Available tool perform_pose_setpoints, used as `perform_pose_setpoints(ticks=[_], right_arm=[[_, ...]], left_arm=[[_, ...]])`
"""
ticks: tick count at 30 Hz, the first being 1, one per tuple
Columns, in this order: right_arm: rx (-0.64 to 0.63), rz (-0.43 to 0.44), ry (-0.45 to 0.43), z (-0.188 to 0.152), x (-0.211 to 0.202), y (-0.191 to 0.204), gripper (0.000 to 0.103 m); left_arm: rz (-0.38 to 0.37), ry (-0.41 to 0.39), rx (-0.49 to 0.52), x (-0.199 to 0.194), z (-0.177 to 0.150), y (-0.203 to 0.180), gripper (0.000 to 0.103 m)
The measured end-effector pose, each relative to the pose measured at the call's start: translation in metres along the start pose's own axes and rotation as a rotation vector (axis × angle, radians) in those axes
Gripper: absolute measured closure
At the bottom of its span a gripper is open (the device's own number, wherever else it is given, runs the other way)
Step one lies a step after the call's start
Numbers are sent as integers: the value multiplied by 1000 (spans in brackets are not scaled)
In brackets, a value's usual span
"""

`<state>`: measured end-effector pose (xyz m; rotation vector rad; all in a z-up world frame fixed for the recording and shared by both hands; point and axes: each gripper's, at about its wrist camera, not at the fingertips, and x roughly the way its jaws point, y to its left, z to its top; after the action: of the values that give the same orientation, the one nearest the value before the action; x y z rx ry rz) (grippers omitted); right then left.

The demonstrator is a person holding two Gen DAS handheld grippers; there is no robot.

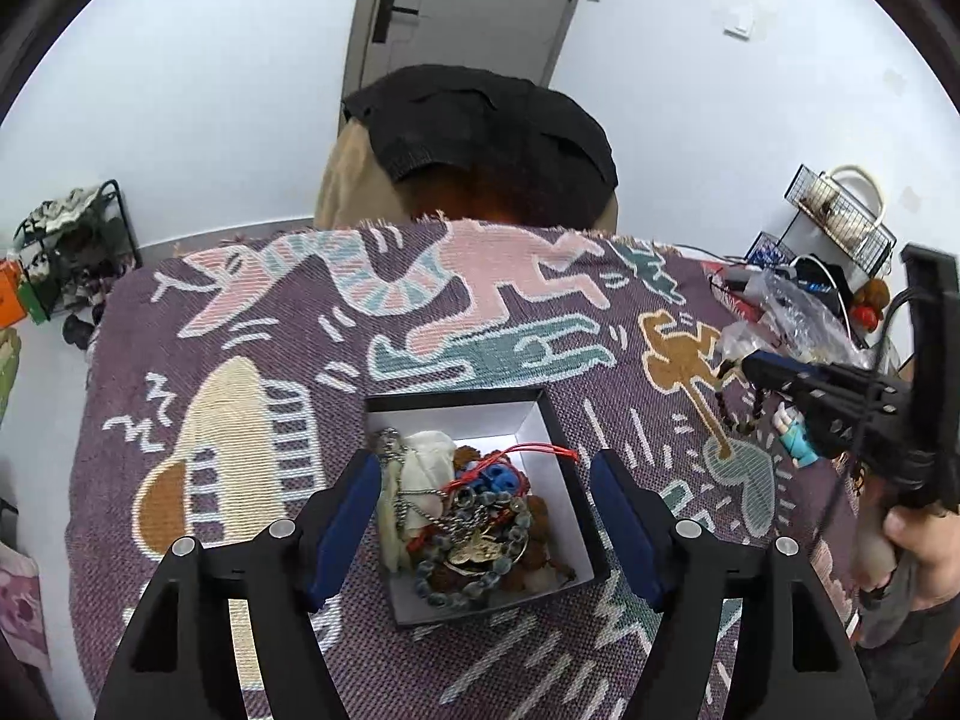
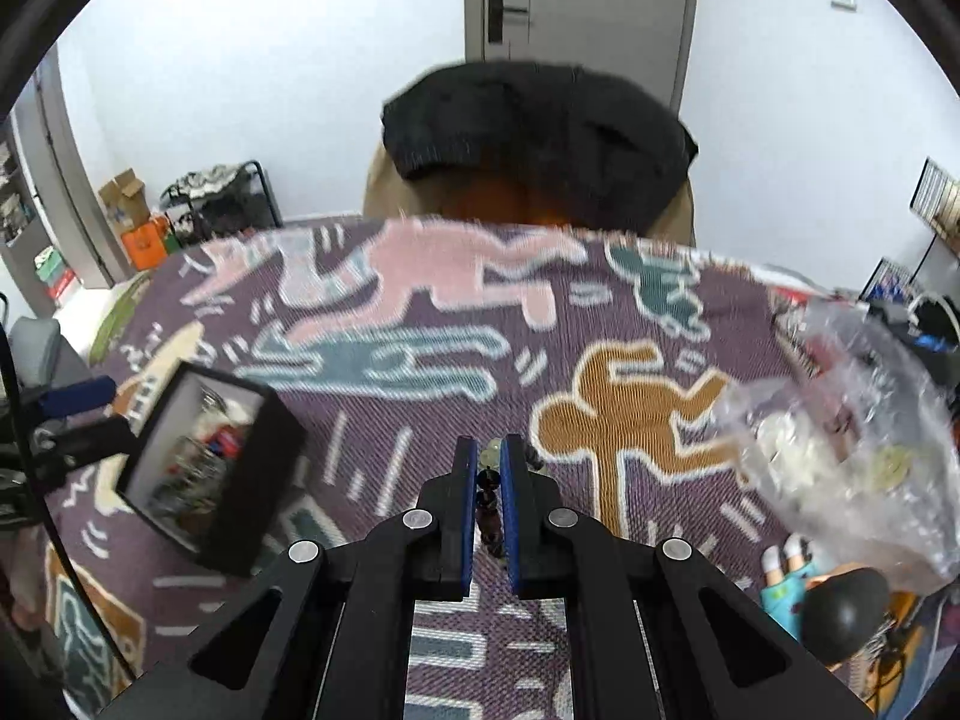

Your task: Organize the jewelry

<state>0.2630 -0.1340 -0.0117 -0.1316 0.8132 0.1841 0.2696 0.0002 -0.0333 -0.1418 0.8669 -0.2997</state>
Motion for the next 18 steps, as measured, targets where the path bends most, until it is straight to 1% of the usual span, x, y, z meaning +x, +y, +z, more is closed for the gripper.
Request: perform_pose_setpoints(ticks=[5, 8, 15, 18], right_arm=[[-27, 35, -39, 14, -22, 24, 94], [-64, 58, -54, 20, -27, 48, 94], [-127, 101, -47, 26, -23, 96, 94], [-137, 137, -43, 28, -21, 114, 94]], left_arm=[[6, -24, -9, -16, -3, 10, 30], [12, -35, -22, -25, -5, 19, 30], [29, -64, -69, -46, -12, 48, 30], [39, -67, -96, -51, -16, 63, 30]])
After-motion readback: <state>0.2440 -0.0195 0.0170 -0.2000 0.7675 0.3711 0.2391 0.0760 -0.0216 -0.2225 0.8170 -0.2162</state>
